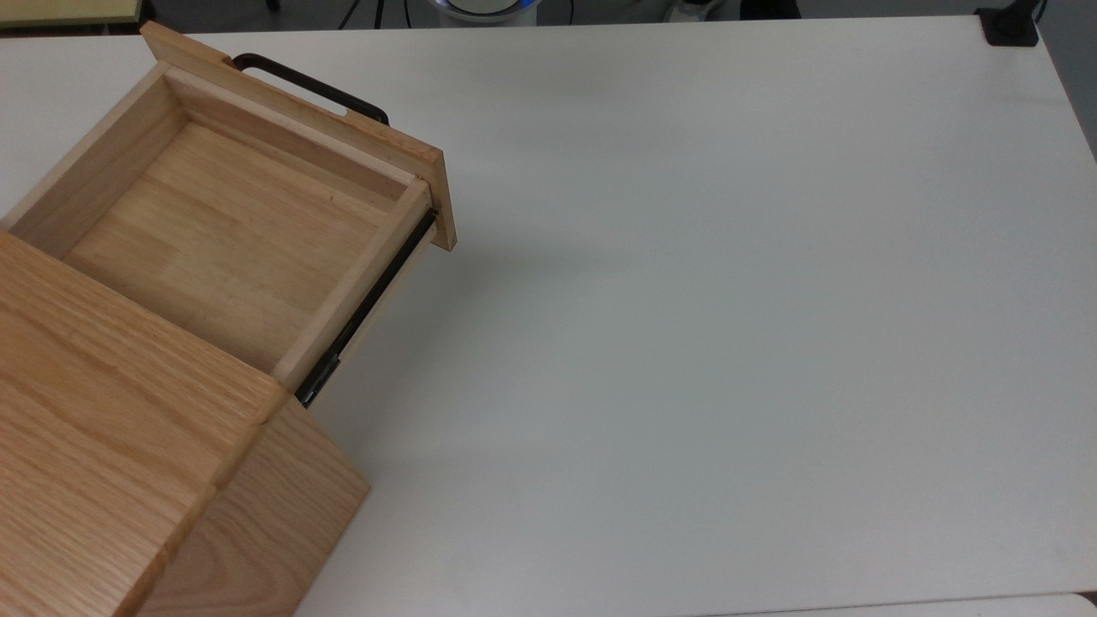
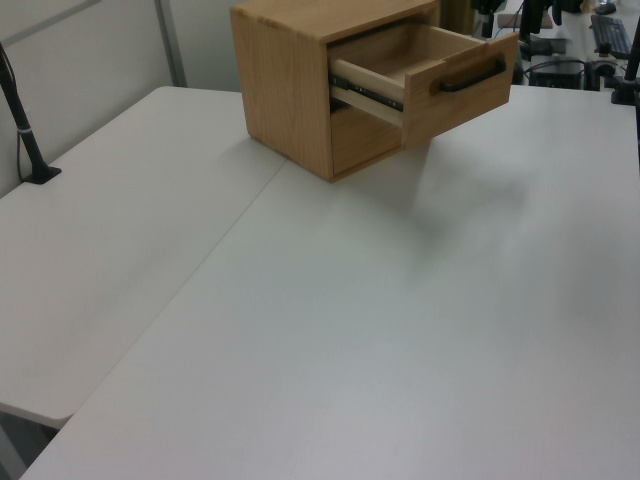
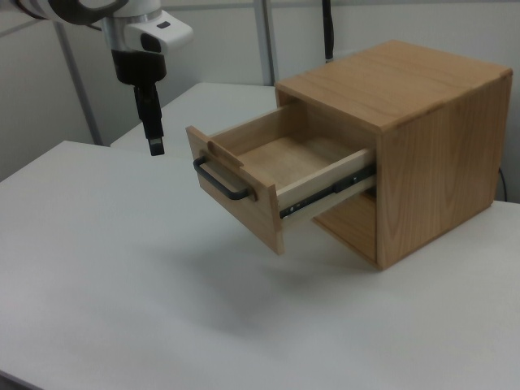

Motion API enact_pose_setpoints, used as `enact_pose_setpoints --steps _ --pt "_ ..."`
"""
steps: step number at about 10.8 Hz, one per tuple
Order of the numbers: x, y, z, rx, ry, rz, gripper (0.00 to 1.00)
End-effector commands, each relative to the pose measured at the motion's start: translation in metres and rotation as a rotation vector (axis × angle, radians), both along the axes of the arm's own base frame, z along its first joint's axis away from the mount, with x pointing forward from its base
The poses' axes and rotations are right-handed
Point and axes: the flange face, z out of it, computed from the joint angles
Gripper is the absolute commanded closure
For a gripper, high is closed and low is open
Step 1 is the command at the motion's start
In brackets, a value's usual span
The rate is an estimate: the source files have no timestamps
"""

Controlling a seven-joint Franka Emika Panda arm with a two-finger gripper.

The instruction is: Open the drawer by sliding it

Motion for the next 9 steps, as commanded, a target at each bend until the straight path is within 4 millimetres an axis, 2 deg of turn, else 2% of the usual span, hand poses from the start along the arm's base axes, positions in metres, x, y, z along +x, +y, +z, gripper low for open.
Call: enact_pose_setpoints --steps 1,2,5,7,9 --pt "-0.003 0.013 -0.006 -0.083 0.000 0.410 0.00" --pt "0.002 0.008 -0.005 -0.110 -0.033 0.511 0.00" --pt "0.026 -0.003 -0.013 -0.160 -0.130 0.565 0.00" --pt "0.042 0.001 -0.032 -0.181 -0.133 0.584 0.00" --pt "0.047 0.015 -0.036 -0.194 -0.126 0.638 0.00"
